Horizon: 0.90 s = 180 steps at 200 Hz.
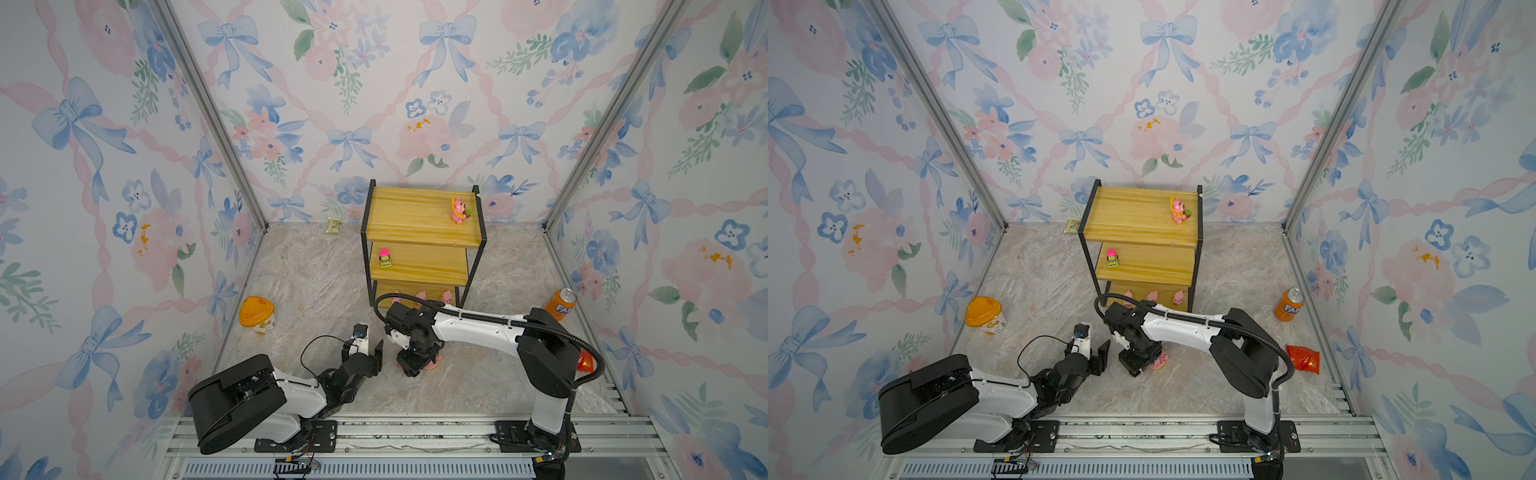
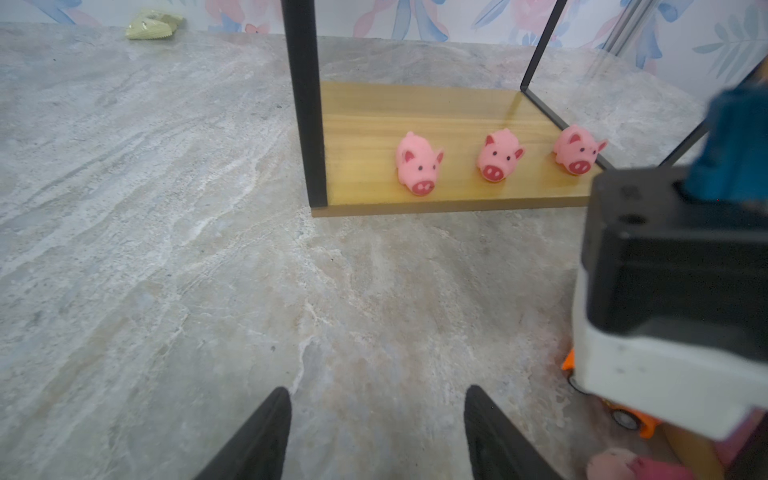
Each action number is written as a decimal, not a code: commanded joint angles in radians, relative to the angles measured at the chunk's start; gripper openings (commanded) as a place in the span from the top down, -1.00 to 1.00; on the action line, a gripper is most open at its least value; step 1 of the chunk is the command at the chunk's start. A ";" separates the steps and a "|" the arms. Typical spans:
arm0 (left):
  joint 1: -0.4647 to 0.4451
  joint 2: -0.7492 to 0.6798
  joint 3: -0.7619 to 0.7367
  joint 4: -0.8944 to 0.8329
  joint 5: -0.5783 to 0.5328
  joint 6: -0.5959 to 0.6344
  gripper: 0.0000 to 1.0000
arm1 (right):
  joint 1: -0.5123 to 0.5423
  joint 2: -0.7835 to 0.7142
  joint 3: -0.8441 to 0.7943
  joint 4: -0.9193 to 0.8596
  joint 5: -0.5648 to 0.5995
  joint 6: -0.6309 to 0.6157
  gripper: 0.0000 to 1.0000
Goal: Place and organize the plastic toys onto the shelf
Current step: 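Open the right gripper to release the bear toy on the floor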
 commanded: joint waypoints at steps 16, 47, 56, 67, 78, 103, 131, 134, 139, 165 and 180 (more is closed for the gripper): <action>-0.007 0.003 0.006 -0.020 -0.014 -0.012 -0.34 | 0.018 -0.069 -0.042 0.013 0.044 0.008 -0.33; -0.017 0.010 0.012 -0.020 -0.016 -0.013 -0.34 | 0.025 -0.114 -0.094 0.032 0.038 0.018 -0.31; -0.018 0.013 0.016 -0.021 -0.013 -0.010 -0.34 | 0.025 -0.118 -0.106 0.037 0.032 0.016 -0.29; -0.020 0.015 0.022 -0.021 -0.010 -0.005 -0.34 | 0.027 -0.115 -0.116 0.046 0.029 0.009 -0.26; -0.023 0.018 0.027 -0.021 -0.005 0.000 -0.34 | 0.027 -0.107 -0.121 0.061 0.012 -0.002 -0.22; -0.036 0.020 0.035 -0.021 0.005 0.007 -0.34 | 0.023 -0.076 -0.121 0.073 0.010 -0.019 -0.13; -0.056 0.026 0.041 -0.021 0.006 0.011 -0.34 | 0.020 -0.045 -0.121 0.081 0.010 -0.039 0.05; -0.057 0.027 0.041 -0.021 0.006 0.009 -0.34 | 0.018 -0.044 -0.121 0.082 0.008 -0.041 0.06; -0.058 0.033 0.042 -0.021 0.006 0.008 -0.34 | 0.017 -0.040 -0.123 0.085 0.004 -0.046 0.07; -0.068 0.056 0.057 -0.021 0.001 0.005 -0.34 | 0.013 -0.024 -0.123 0.090 -0.005 -0.060 0.11; -0.077 0.061 0.064 -0.021 -0.003 0.001 -0.34 | 0.009 -0.016 -0.120 0.092 -0.013 -0.067 0.12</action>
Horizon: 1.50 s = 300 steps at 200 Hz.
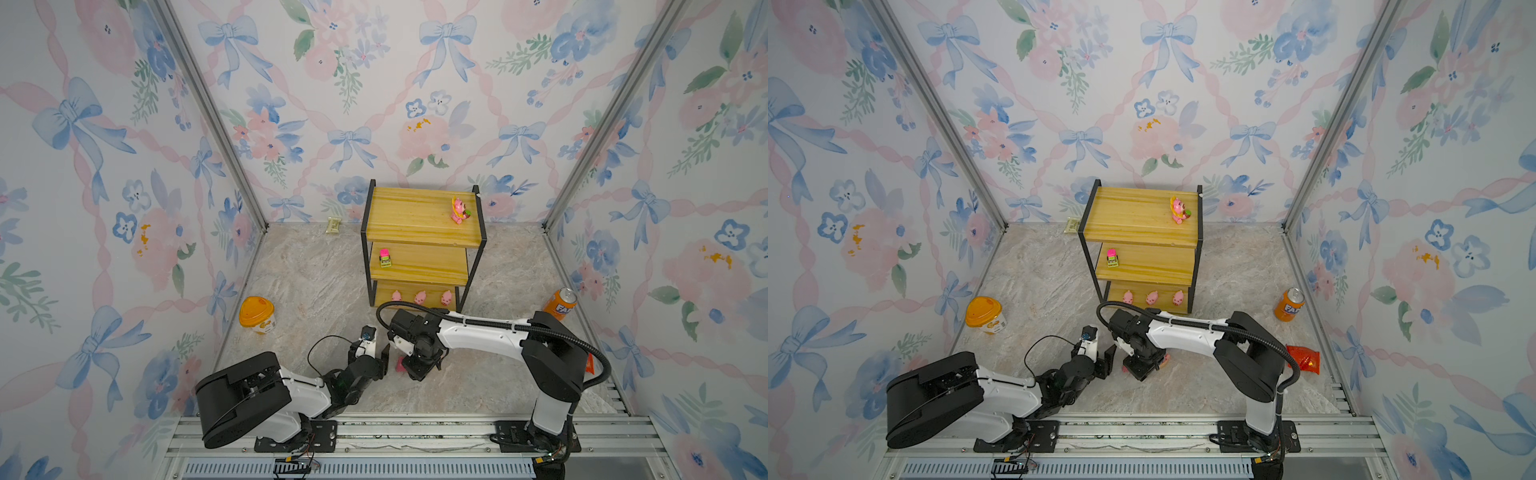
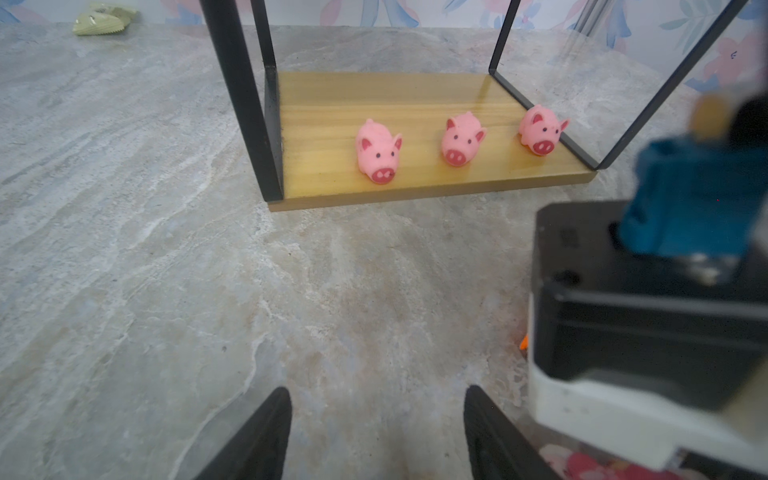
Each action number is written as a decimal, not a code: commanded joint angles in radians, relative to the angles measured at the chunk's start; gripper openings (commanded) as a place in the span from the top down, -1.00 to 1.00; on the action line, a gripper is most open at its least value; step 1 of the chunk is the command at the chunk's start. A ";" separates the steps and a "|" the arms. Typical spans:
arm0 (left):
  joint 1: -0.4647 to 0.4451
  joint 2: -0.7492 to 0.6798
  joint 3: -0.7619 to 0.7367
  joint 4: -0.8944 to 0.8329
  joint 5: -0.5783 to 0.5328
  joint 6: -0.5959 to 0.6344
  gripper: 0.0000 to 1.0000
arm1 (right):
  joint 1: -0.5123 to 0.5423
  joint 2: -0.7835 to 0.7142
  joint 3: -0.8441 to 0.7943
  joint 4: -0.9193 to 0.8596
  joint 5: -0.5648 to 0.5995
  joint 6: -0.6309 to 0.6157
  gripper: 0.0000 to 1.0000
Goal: Place and organize the plastic toys onto the shelf
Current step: 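Open the right gripper to release the bear toy on the floor, then hold the open right gripper above the released bear toy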
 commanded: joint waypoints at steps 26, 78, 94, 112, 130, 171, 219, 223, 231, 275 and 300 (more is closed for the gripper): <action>-0.031 0.024 0.026 -0.007 -0.013 -0.008 -0.34 | -0.008 0.026 0.002 0.010 -0.029 -0.034 0.25; -0.043 0.001 -0.013 -0.007 -0.028 -0.044 -0.33 | -0.008 -0.011 0.023 0.002 -0.061 -0.032 0.36; -0.049 -0.017 -0.032 -0.008 -0.039 -0.060 -0.33 | -0.009 -0.015 0.031 -0.004 -0.064 -0.032 0.40; -0.054 -0.031 -0.050 -0.010 -0.048 -0.073 -0.33 | -0.008 -0.008 0.045 -0.012 -0.068 -0.036 0.45; -0.058 -0.039 -0.063 -0.013 -0.054 -0.081 -0.33 | -0.007 0.001 0.059 -0.019 -0.074 -0.039 0.49; -0.060 -0.039 -0.062 -0.020 -0.062 -0.083 -0.34 | -0.011 0.003 0.081 -0.021 -0.087 -0.042 0.51; -0.060 -0.005 -0.054 -0.021 -0.073 -0.089 -0.34 | -0.007 0.029 0.113 -0.037 -0.065 -0.057 0.25; -0.060 -0.005 -0.054 -0.022 -0.075 -0.092 -0.34 | -0.005 0.030 0.111 -0.035 -0.059 -0.056 0.19; -0.060 -0.004 -0.055 -0.021 -0.076 -0.095 -0.34 | -0.003 0.031 0.111 -0.032 -0.055 -0.055 0.14; -0.060 -0.024 -0.070 -0.021 -0.092 -0.099 -0.34 | 0.017 0.055 0.113 -0.003 -0.037 -0.033 -0.12; -0.060 -0.035 -0.080 -0.021 -0.094 -0.105 -0.33 | 0.026 0.078 0.121 0.005 -0.012 -0.030 -0.14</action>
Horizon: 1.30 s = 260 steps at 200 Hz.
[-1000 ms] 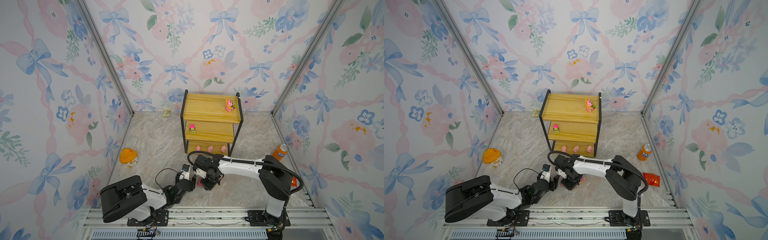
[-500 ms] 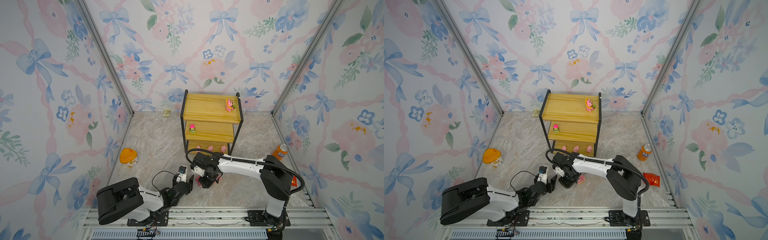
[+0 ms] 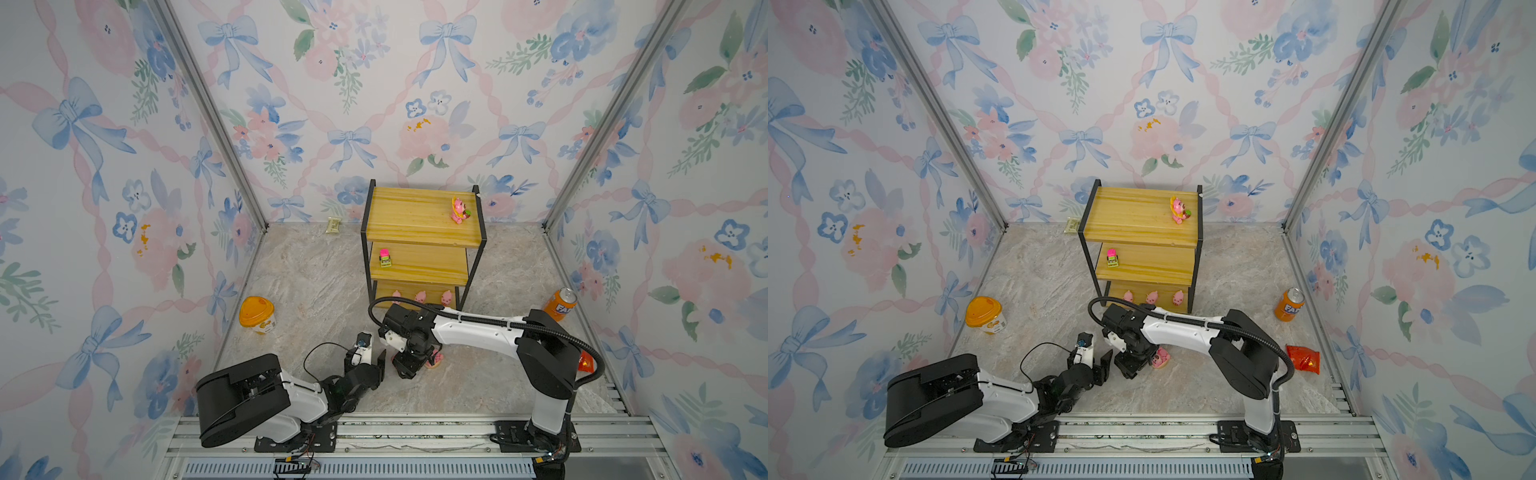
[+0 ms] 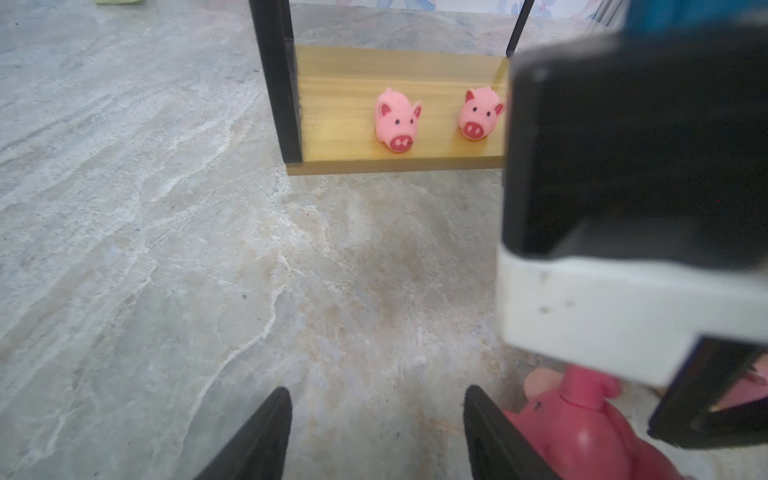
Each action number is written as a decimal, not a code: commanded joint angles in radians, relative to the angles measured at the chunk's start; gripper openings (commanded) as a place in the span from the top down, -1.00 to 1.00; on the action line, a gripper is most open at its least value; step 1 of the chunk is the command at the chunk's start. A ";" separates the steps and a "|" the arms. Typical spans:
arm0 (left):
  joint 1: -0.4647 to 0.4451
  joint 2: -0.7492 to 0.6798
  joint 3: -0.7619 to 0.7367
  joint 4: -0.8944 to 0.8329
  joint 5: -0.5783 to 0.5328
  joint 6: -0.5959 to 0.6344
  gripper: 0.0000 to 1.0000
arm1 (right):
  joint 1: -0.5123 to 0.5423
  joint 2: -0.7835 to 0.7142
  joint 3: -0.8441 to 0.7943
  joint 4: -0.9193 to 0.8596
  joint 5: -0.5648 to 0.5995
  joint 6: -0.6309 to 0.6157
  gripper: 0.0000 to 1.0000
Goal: Place and organize the plastic toys onto the shelf
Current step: 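Hold the open right gripper above the released bear toy, then close the right gripper on the pink-and-white bear toy and lift it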
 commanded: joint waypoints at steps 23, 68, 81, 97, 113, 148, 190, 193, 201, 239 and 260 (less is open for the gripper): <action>-0.005 -0.040 -0.036 -0.015 -0.020 -0.017 -0.34 | 0.023 0.041 0.029 0.026 0.048 0.020 -0.14; -0.005 -0.096 -0.077 -0.033 -0.042 -0.047 -0.34 | 0.032 0.036 0.024 0.060 0.055 0.039 -0.10; -0.007 -0.104 -0.079 -0.042 -0.043 -0.046 -0.34 | 0.034 0.045 0.029 0.060 0.054 0.041 -0.06; -0.006 -0.112 -0.078 -0.054 -0.043 -0.043 -0.34 | 0.034 0.055 0.031 0.066 0.048 0.045 0.02; -0.006 -0.112 -0.077 -0.058 -0.046 -0.043 -0.34 | 0.033 0.067 0.033 0.063 0.046 0.047 0.15; -0.007 -0.106 -0.077 -0.058 -0.045 -0.044 -0.34 | 0.028 0.068 0.039 0.044 0.024 0.043 0.35; -0.006 -0.113 -0.079 -0.060 -0.041 -0.040 -0.34 | -0.011 0.019 0.049 -0.018 -0.098 0.030 0.44; -0.005 -0.113 -0.080 -0.062 -0.042 -0.040 -0.34 | -0.013 0.015 0.053 -0.031 -0.105 0.025 0.44; -0.006 -0.116 -0.080 -0.064 -0.044 -0.041 -0.34 | -0.018 0.004 0.067 -0.065 -0.115 0.011 0.45; -0.006 -0.137 -0.099 -0.067 -0.053 -0.056 -0.34 | -0.067 -0.035 0.107 -0.168 -0.209 0.007 0.57; -0.005 -0.155 -0.107 -0.071 -0.058 -0.055 -0.35 | -0.099 -0.061 0.098 -0.185 -0.315 0.024 0.65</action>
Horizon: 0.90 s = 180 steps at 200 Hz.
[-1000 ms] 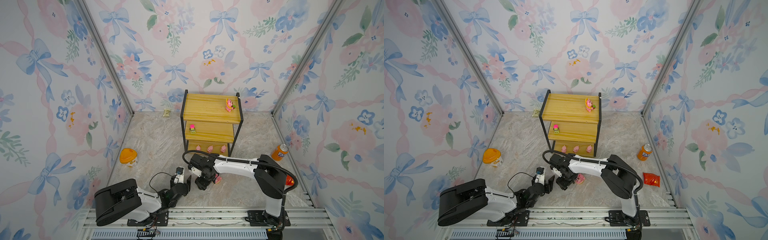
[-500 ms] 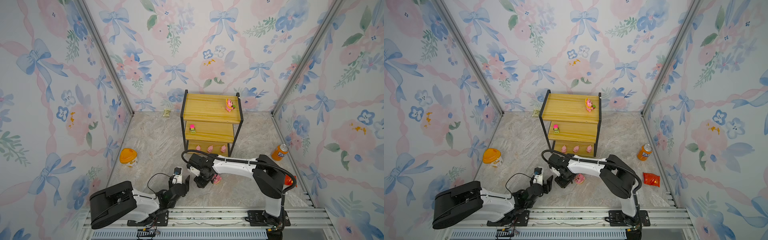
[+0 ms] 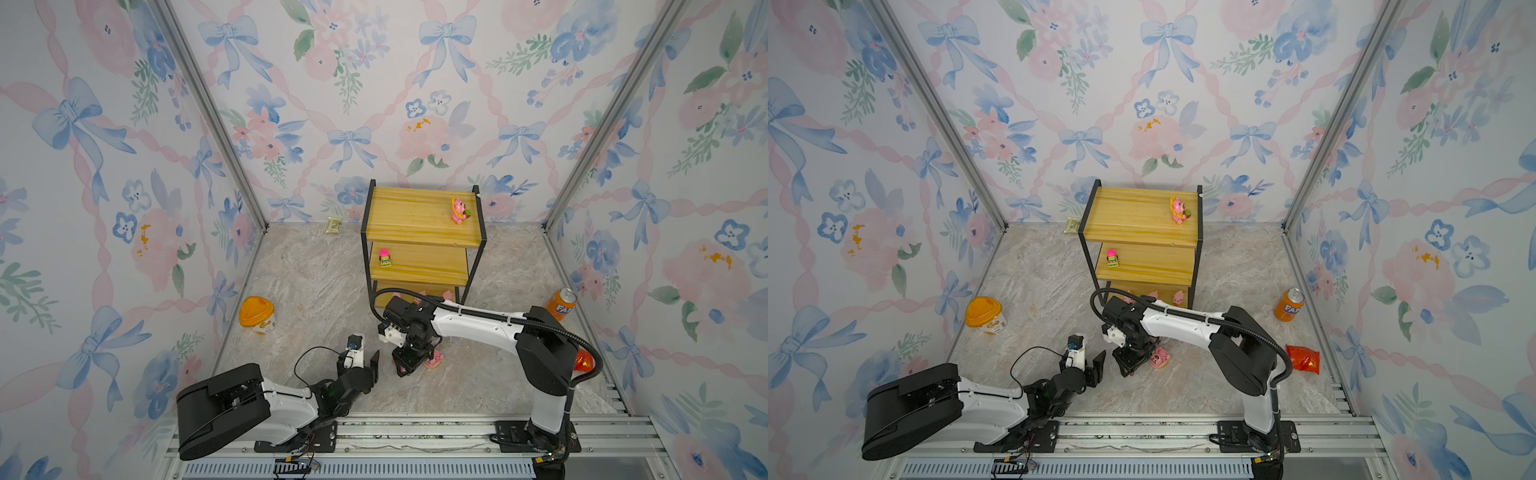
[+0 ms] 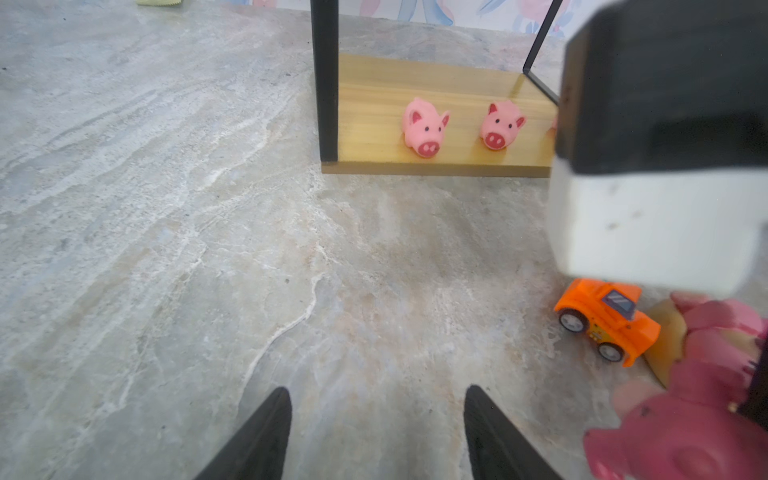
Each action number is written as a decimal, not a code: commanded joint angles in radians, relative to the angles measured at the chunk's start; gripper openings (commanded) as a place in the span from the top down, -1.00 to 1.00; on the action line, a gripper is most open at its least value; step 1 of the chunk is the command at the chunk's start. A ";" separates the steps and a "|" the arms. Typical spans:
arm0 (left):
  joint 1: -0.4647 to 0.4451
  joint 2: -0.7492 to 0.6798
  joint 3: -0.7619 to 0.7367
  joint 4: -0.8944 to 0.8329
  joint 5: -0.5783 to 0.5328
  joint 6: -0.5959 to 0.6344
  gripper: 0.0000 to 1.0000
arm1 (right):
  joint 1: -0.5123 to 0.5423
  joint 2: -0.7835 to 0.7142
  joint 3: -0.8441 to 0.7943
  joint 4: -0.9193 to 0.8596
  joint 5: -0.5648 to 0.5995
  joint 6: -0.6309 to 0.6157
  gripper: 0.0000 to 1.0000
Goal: Place and organize the plastic toys onto the shelf
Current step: 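Close the right gripper on the pink-and-white bear toy and lift it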
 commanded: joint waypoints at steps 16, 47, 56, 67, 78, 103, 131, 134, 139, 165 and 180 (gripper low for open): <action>-0.006 -0.037 -0.052 -0.019 -0.030 -0.008 -0.35 | -0.047 -0.082 0.003 -0.085 -0.207 0.012 0.70; -0.005 -0.047 -0.051 -0.025 -0.026 -0.003 -0.35 | -0.053 -0.133 -0.048 -0.076 -0.267 0.052 0.72; -0.006 -0.045 -0.051 -0.025 -0.023 -0.002 -0.35 | -0.055 -0.155 -0.076 -0.054 -0.284 0.076 0.74; -0.006 -0.041 -0.049 -0.025 -0.021 0.001 -0.35 | -0.054 -0.183 -0.116 -0.020 -0.313 0.105 0.74; -0.006 -0.033 -0.044 -0.023 -0.018 0.003 -0.35 | -0.054 -0.212 -0.159 0.026 -0.331 0.145 0.74; -0.006 -0.012 -0.026 -0.024 -0.008 0.029 -0.35 | -0.055 -0.272 -0.255 0.133 -0.375 0.247 0.78; -0.005 0.017 -0.005 -0.023 -0.005 0.045 -0.35 | -0.082 -0.318 -0.339 0.192 -0.375 0.320 0.82; -0.006 0.020 -0.003 -0.023 -0.004 0.046 -0.35 | -0.087 -0.321 -0.346 0.195 -0.378 0.324 0.82; -0.005 0.028 0.002 -0.023 -0.002 0.049 -0.35 | -0.097 -0.328 -0.362 0.203 -0.384 0.332 0.83; -0.007 0.059 0.021 -0.022 0.004 0.054 -0.34 | -0.165 -0.371 -0.414 0.165 -0.378 0.340 0.97; -0.007 0.073 0.027 -0.022 0.004 0.052 -0.34 | -0.217 -0.413 -0.442 0.139 -0.385 0.337 1.00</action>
